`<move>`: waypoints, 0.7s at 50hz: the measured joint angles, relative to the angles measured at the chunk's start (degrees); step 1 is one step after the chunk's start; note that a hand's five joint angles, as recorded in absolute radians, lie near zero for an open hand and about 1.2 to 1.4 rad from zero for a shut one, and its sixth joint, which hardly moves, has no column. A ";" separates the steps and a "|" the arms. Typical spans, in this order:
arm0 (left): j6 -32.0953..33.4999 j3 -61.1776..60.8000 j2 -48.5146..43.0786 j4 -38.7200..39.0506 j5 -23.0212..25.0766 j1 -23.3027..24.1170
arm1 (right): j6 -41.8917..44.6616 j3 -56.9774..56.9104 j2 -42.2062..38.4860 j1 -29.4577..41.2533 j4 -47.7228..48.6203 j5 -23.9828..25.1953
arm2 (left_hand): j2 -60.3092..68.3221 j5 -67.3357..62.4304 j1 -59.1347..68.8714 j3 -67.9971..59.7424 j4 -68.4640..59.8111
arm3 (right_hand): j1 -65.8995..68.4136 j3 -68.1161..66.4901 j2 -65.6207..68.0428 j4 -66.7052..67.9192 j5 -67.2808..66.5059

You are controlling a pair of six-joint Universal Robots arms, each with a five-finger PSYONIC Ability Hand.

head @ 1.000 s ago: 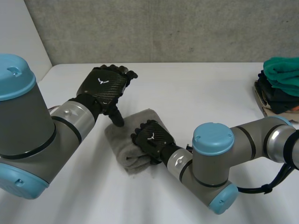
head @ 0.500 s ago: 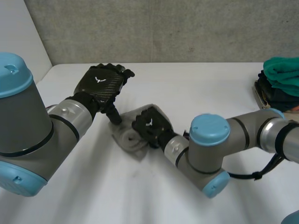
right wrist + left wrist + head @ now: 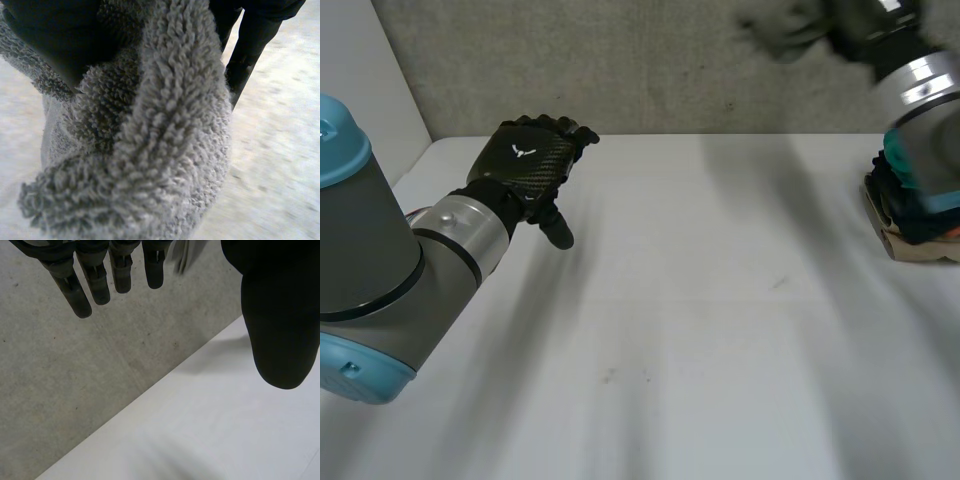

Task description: Fold the laundry.

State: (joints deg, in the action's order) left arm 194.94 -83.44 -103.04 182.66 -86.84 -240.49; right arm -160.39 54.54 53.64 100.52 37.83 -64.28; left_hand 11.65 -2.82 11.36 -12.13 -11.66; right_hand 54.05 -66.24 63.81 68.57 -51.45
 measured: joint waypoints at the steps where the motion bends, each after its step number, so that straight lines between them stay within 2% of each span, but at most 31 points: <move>1: 0.00 0.03 0.01 0.03 0.01 0.01 | -2.58 -1.53 -0.28 -2.60 0.37 1.20 | 0.00 0.00 0.00 0.00 0.00 | 0.00 0.00 0.00 0.00 0.01; 10: 0.00 -0.14 -0.09 0.01 -0.06 0.03 | -16.20 -8.31 -4.56 -18.90 0.45 10.66 | 0.00 0.00 0.00 0.00 0.00 | 0.00 0.00 0.00 0.20 0.01; 16: 0.00 -0.51 -0.39 -0.03 -0.09 0.13 | -18.07 -7.82 -7.34 -25.41 0.00 15.75 | 0.00 0.00 0.00 0.00 0.00 | 0.00 0.00 0.00 0.22 0.00; 24: 0.03 -1.38 -0.74 -0.03 -0.37 0.48 | -17.97 -3.58 -13.09 -33.58 0.58 25.92 | 0.00 0.00 0.00 0.00 0.00 | 0.00 0.00 0.00 0.24 -0.03; 29: 0.07 -1.82 -0.77 -0.03 -0.44 0.55 | -17.79 -2.08 -16.54 -36.15 2.28 28.41 | 0.00 0.00 0.00 0.00 0.00 | 0.00 0.06 0.00 0.24 -2.42; 35: 0.09 -1.90 -0.80 -0.03 -0.48 0.61 | -17.70 -1.75 -19.22 -36.88 4.03 28.73 | 0.00 0.00 0.00 0.00 0.00 | 0.00 0.00 0.00 0.24 -3.74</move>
State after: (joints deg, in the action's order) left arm 195.03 -85.35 -103.84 182.64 -87.32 -239.89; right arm -178.09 52.79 34.41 63.64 41.86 -35.55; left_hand 11.65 -2.81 11.36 -12.14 -11.66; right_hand 54.05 -66.23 63.81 68.81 -55.19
